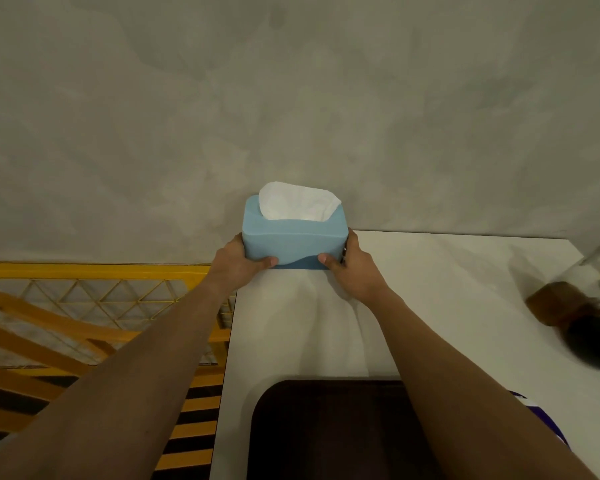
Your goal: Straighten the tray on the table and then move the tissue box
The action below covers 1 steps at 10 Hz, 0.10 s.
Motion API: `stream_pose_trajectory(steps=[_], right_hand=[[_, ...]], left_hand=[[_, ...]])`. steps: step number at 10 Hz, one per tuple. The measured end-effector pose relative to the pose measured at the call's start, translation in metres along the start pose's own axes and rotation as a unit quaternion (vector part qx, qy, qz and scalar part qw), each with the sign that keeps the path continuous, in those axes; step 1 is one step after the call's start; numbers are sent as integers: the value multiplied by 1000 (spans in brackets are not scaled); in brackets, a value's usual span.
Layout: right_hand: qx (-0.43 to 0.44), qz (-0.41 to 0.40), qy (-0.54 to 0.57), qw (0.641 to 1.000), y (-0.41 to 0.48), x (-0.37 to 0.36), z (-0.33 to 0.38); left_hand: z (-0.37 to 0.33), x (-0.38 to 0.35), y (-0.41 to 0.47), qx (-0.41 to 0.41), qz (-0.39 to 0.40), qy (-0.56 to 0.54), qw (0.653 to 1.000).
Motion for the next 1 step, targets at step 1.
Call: stream_pose_trajectory(steps=[1], right_hand=[[6,6,-7,1000,-5,2,13]], left_hand=[[-5,7,-7,15,-4,21,1000]])
Point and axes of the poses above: each hand's wrist, its own y-axis towards the middle knuckle, its own x-axis out of the back of the hand, z = x × y, the point moved 10 cm from there along y, towards the middle knuckle, and after that the axes turned 14 degrees about y, right-handed, at the moved point
